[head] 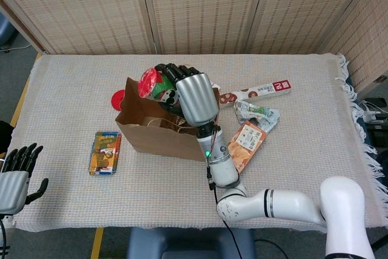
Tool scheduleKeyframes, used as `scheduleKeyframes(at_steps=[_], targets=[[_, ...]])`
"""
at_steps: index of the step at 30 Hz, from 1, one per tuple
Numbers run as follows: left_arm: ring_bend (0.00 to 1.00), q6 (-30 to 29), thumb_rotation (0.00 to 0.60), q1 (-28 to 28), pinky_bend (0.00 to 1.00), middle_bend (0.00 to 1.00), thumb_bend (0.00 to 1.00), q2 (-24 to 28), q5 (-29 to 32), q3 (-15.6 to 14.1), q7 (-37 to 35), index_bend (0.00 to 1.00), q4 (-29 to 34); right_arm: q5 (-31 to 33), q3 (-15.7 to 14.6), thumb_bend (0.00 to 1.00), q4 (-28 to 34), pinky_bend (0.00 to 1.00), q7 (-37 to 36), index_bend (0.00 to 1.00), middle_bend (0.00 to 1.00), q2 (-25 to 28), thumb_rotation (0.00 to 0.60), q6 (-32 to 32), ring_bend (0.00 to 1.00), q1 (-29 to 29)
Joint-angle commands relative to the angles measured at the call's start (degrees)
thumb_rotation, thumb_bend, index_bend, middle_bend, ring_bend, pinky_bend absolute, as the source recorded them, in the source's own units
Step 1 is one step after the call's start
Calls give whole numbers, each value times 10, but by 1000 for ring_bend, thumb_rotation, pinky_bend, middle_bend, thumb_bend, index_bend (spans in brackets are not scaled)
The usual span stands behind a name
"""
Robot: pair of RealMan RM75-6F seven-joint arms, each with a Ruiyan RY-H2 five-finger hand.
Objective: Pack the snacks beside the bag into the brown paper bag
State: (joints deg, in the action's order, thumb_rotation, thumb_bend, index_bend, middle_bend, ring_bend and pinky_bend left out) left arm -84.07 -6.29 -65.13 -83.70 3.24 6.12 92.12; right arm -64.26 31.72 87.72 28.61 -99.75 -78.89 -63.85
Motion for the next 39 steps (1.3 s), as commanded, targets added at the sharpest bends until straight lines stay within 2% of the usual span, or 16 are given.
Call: scheduleKeyframes(at_steps=[1, 4, 6, 9, 10, 11, 14, 22, 32, 36, 39], targets=[[0, 0, 600, 0, 0, 0, 386, 0, 0, 0, 0, 47, 0, 1, -16, 361, -38, 615, -17, 615, 598, -30, 600, 16, 591, -14], [0, 0, 600, 0, 0, 0, 386, 0, 0, 0, 0, 48, 0, 7, -27, 361, -48, 567, -17, 566, 596, -39, 600, 30, 552, -15], [0, 0, 600, 0, 0, 0, 386, 0, 0, 0, 0, 48, 0, 31, -32, 351, -34, 475, -4, 439, 540, -36, 600, 53, 454, -12], [0, 0, 600, 0, 0, 0, 386, 0, 0, 0, 0, 48, 0, 77, -31, 242, 3, 281, 33, 114, 318, -22, 600, 76, 209, -9], [0, 0, 600, 0, 0, 0, 385, 0, 0, 0, 1, 48, 0, 86, -30, 203, 13, 233, 42, 38, 243, -19, 600, 77, 139, -8], [0, -1, 600, 0, 0, 0, 386, 0, 0, 0, 1, 47, 0, 93, -28, 179, 24, 202, 50, 4, 194, -15, 600, 76, 96, -6], [0, -1, 600, 0, 0, 0, 387, 0, -1, 0, 1, 48, -1, 99, -22, 161, 49, 174, 57, 0, 148, -4, 600, 68, 63, -1], [0, -2, 600, 1, 0, 0, 387, -1, 0, 0, 3, 47, 0, 94, -26, 157, 135, 164, 59, 0, 142, 51, 600, 37, 60, 40], [0, -6, 600, 2, 0, 0, 388, -2, -3, -1, 8, 48, 0, 31, -97, 157, 264, 156, 10, 0, 142, 204, 600, -21, 60, 182], [0, -8, 600, 3, 0, 0, 388, -3, -3, -2, 12, 48, 1, 36, -130, 157, 276, 156, -23, 0, 142, 265, 600, -23, 60, 239], [0, -9, 600, 3, 0, 0, 388, -4, -3, -1, 15, 48, 1, 59, -156, 157, 270, 144, -47, 0, 142, 305, 600, 8, 60, 268]])
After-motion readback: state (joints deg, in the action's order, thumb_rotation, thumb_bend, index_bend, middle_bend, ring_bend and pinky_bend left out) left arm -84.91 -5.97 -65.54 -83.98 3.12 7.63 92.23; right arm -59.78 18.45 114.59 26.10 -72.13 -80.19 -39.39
